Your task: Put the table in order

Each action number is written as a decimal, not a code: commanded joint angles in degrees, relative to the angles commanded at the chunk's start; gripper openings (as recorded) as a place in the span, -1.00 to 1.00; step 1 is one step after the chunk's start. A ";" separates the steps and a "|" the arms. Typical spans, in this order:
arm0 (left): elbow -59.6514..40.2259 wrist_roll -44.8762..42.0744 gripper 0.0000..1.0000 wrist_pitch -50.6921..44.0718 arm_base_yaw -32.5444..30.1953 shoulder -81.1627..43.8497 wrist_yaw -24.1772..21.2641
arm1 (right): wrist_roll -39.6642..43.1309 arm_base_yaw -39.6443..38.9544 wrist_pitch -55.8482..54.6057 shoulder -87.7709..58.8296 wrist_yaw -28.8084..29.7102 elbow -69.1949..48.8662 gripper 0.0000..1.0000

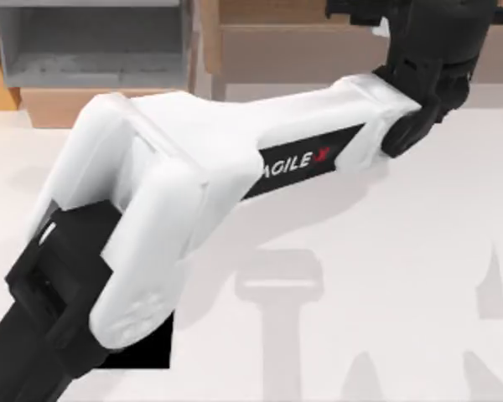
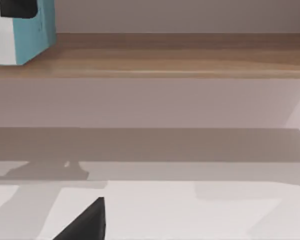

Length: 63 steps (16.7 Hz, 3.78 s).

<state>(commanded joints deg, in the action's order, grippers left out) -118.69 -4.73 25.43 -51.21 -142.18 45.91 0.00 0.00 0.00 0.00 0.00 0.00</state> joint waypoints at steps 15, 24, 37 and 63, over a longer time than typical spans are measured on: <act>55.67 -37.23 -1.00 3.20 4.77 37.26 -32.65 | 0.00 0.00 0.00 0.00 0.00 0.00 1.00; 82.62 -69.49 -1.00 13.21 25.20 50.78 -36.44 | 0.00 0.00 0.00 0.00 0.00 0.00 1.00; 76.37 -82.79 -1.00 17.41 37.68 41.17 -35.75 | 0.00 0.00 0.00 0.00 0.00 0.00 1.00; 69.48 -83.04 1.00 16.83 38.83 34.96 -36.74 | 0.00 0.00 0.00 0.00 0.00 0.00 1.00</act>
<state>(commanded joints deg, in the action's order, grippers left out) -49.21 -87.77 42.25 -12.38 -107.22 9.16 0.00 0.00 0.00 0.00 0.00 0.00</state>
